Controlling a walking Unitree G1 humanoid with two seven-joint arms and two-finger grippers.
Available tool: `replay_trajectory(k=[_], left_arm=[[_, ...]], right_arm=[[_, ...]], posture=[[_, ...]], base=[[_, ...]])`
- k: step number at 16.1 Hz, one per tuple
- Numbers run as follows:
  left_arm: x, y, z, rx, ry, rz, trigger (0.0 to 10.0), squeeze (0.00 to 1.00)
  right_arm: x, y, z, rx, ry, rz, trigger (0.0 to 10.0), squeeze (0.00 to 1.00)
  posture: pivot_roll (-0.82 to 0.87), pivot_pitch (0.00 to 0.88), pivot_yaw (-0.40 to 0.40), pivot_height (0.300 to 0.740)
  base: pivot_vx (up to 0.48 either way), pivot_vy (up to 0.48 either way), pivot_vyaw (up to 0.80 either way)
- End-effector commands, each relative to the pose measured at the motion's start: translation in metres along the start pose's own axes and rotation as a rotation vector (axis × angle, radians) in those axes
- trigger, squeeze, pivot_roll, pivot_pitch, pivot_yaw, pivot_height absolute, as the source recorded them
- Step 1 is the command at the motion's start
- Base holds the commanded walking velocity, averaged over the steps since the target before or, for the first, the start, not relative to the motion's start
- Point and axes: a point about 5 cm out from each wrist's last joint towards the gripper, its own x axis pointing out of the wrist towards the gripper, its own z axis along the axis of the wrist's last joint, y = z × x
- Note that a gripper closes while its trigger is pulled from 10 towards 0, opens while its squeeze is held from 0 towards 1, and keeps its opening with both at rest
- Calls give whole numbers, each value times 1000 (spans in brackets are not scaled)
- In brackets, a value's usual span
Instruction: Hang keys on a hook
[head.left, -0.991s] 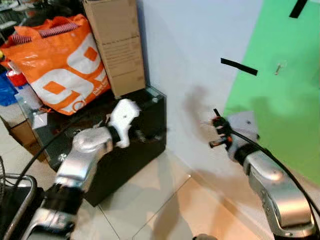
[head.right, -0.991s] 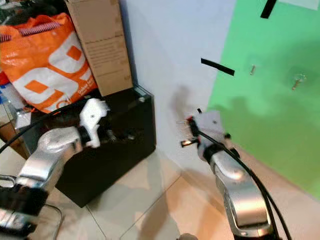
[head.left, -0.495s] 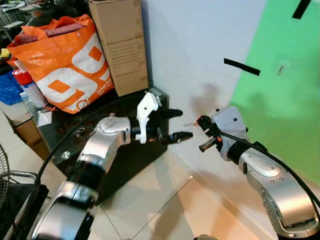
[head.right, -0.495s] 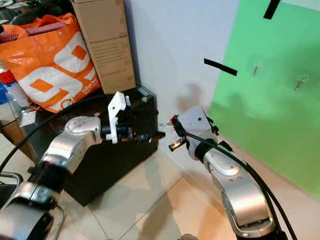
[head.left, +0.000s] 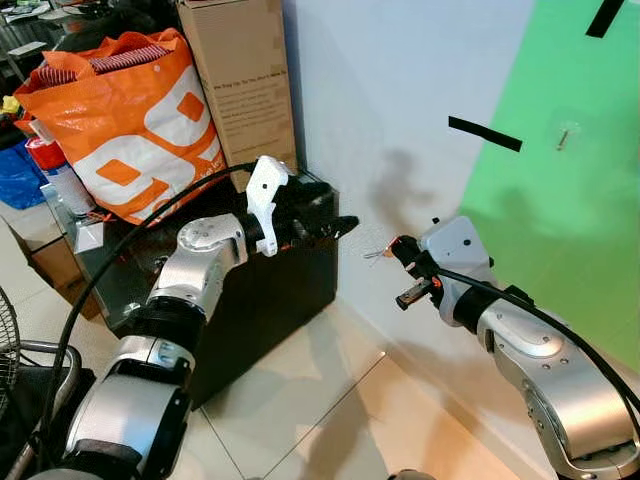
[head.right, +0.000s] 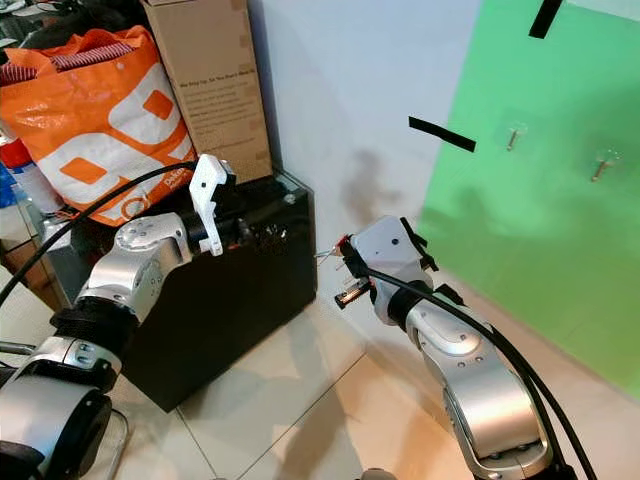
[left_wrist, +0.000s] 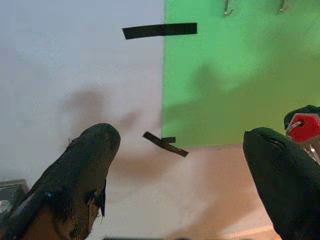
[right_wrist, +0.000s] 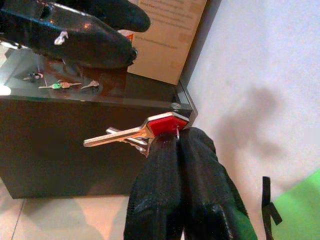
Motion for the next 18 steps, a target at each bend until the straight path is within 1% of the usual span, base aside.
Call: replay_trajectory(k=[1,2,3,4,7,9,10,11,13,15,17,18], left_arm=[[4,-8,4,-5,-16,-87,10000,0],[6,-13,4,-17,-18,-132,10000,0],[9,-23,2,-31,-5,-217,10000,0],[13,-32,-6,-39,34,-296,10000,0],[15,-35,-12,-17,80,-326,10000,0],[16,-31,-11,15,82,-280,10000,0],[18,-24,-6,16,40,-197,10000,0],[17,-20,-3,16,22,-171,10000,0],[18,-11,-6,59,56,-76,10000,0],[18,-9,-7,70,64,-50,10000,0],[19,-4,-6,82,58,13,10000,0],[20,-3,-6,85,56,23,10000,0]], right_arm=[[-2,3,3,-2,-5,18,10000,0],[-1,3,3,-2,-5,19,10000,0],[-1,3,3,-2,-3,21,10000,0],[0,3,3,-6,-1,26,10000,0],[0,4,4,-8,0,28,10000,0],[0,4,4,-8,1,26,10000,0],[-1,5,4,-6,3,25,10000,0],[-1,5,4,-4,5,23,10000,0],[-1,5,4,-3,5,22,10000,0],[-1,5,4,-4,5,22,10000,0],[-1,5,4,-7,7,21,10000,0],[-1,5,4,-7,7,21,10000,0]], posture=[[-157,0,79,740],[-157,0,79,740],[-158,0,80,740],[-158,0,80,740],[-172,0,92,740],[-178,0,97,740],[-182,0,99,740],[-182,0,99,740],[-185,0,102,740],[-187,0,104,740],[-187,0,104,740],[-187,0,104,740]], base=[[0,0,0],[0,0,0],[0,0,0],[0,0,0],[0,0,0],[0,0,0],[0,0,0],[0,0,0],[0,0,0],[0,0,0],[0,0,0],[0,0,0]])
